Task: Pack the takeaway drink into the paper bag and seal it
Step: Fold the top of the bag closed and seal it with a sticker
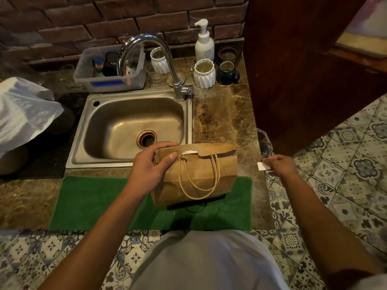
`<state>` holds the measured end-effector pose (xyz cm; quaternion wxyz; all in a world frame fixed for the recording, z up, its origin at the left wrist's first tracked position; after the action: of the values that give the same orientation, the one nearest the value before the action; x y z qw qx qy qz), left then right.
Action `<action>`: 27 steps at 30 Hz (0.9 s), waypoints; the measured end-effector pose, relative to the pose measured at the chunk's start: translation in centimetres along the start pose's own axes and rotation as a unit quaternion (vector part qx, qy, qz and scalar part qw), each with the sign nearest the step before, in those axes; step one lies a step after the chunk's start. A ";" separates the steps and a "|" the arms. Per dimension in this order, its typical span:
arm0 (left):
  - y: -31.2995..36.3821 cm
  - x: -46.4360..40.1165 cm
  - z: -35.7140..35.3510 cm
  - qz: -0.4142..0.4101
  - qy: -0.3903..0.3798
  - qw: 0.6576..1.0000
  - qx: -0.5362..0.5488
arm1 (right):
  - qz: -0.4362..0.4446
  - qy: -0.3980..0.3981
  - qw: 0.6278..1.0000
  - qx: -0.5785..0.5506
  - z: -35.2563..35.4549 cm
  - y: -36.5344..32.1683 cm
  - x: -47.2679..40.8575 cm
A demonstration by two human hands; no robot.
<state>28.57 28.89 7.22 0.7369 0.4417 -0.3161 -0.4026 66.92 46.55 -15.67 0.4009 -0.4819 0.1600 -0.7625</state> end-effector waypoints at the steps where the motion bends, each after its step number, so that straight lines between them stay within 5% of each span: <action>1: 0.0 0.0 0.0 0.000 -0.001 1.000 0.001 | -0.002 -0.009 1.000 -0.004 -0.1 -0.1 0.0; 14: -0.9 0.7 0.3 0.021 0.002 1.000 0.006 | 0.029 -0.044 0.997 0.061 0.9 -0.8 1.0; 22: -1.0 0.9 0.3 0.028 0.007 1.000 0.009 | 0.222 0.067 0.940 0.249 0.3 -4.2 3.6; 27: -1.1 1.2 0.5 0.029 0.012 1.000 0.004 | 0.252 0.090 0.924 0.272 -0.4 -4.6 5.5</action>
<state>28.38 27.28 6.53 0.7503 0.4396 -0.3215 -0.3747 63.28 45.22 -9.64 0.6797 -0.2271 0.0983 -0.6905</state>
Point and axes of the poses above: each hand's wrist, its own x-axis away from the middle knuckle, its own z-axis out of the back of the hand, y = z × x, the point moved 8 cm from there along -x, towards the middle knuckle, and after that the axes turned 5 degrees about y, right-handed, at the moved point
